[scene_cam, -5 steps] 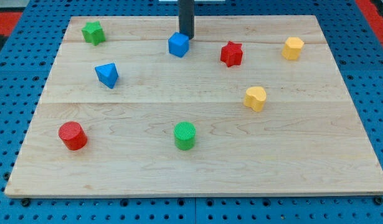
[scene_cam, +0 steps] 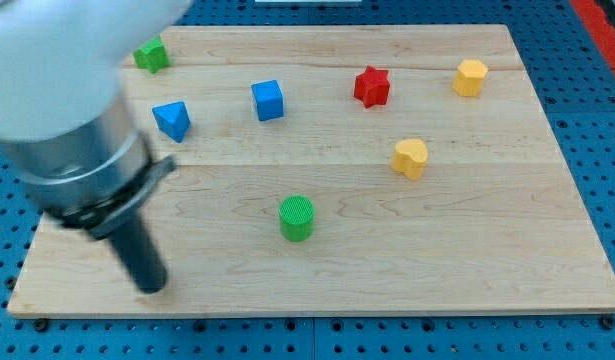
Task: Keep the red circle at the top center of the table
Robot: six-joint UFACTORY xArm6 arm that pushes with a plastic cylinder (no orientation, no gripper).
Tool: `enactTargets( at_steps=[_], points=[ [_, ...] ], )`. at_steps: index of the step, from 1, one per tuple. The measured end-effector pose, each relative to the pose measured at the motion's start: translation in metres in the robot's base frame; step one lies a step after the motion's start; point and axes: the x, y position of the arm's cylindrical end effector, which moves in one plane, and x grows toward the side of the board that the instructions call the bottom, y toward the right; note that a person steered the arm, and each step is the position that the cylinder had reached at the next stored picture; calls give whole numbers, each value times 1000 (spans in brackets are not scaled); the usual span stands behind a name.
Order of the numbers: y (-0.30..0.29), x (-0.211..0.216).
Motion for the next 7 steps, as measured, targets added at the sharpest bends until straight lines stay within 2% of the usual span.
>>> enactTargets(
  at_steps=[2, 3, 5, 6, 7],
  points=[
    [-31, -84],
    [-53, -47],
    [-64, -140],
    [-60, -164],
    [-53, -115]
  ],
)
